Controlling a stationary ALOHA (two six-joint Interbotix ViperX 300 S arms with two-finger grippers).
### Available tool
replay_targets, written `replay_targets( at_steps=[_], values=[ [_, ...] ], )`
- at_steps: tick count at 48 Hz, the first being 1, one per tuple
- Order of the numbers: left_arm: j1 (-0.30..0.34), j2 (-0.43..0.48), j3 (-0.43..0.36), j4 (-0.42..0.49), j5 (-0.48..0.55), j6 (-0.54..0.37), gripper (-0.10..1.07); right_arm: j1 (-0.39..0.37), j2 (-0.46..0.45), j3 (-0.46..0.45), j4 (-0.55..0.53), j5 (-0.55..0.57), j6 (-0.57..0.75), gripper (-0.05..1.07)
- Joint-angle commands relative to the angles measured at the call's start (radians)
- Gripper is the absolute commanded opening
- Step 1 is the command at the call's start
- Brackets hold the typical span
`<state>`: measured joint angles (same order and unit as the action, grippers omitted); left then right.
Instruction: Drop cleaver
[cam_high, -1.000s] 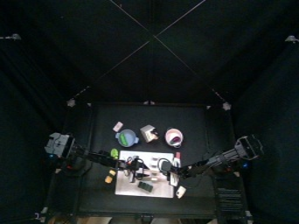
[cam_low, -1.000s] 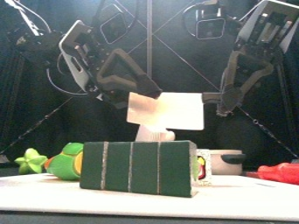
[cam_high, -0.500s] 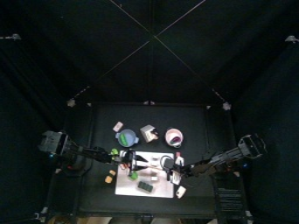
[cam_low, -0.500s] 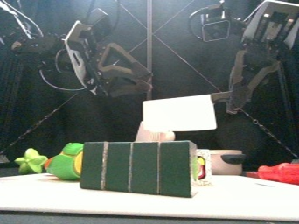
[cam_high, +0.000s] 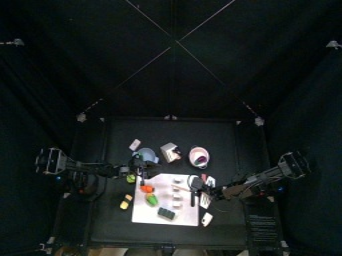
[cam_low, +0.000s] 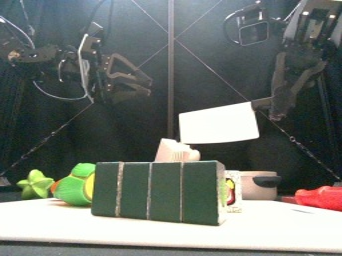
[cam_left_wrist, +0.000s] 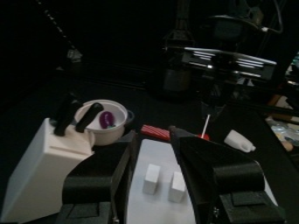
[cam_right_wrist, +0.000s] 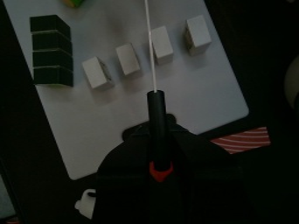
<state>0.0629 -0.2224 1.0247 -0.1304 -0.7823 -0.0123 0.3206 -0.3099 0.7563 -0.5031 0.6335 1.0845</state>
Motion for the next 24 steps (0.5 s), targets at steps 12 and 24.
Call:
replay_targets(
  at_steps=[12,24],
  values=[
    [0.037,-0.137,0.043,0.044,-0.003,0.040,0.76,-0.017,-0.063,-0.008,0.166,0.038,0.002,0.37],
    [0.040,-0.264,0.130,0.058,0.012,0.041,0.76,-0.025,-0.143,0.018,0.265,0.109,0.005,0.37]
  ],
)
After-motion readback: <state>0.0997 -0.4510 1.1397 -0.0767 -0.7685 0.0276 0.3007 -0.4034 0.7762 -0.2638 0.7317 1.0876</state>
